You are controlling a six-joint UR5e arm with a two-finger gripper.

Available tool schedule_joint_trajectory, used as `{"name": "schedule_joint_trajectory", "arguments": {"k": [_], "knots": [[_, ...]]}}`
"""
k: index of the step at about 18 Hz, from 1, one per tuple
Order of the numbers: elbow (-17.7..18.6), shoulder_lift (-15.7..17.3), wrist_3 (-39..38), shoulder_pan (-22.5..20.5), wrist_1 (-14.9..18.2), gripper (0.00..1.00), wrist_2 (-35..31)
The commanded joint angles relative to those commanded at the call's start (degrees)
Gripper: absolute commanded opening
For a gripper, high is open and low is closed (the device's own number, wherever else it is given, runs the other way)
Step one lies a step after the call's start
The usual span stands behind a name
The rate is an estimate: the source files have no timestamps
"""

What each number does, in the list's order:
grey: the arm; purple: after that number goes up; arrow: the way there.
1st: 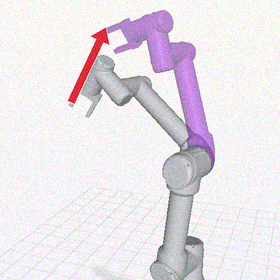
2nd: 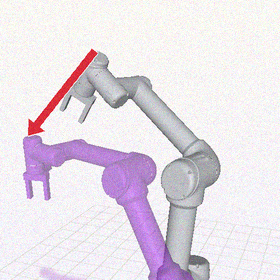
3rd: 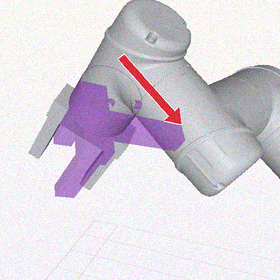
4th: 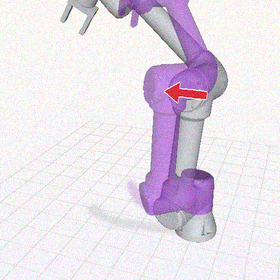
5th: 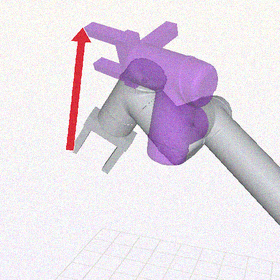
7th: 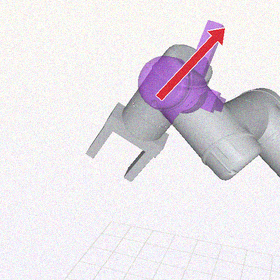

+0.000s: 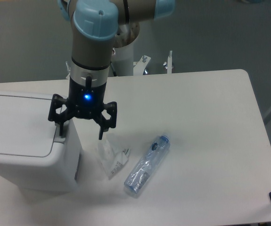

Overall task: Open the trash can
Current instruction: 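Lower the gripper onto the lid edge and hold position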

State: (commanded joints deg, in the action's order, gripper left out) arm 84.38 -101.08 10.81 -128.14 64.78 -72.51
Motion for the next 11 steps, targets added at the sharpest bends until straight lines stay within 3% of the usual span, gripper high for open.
{"name": "schedule_joint_trajectory", "arguments": {"k": [11], "knots": [[0.88, 0.62, 0.09, 0.00, -0.44, 1.00, -0.18]]}}
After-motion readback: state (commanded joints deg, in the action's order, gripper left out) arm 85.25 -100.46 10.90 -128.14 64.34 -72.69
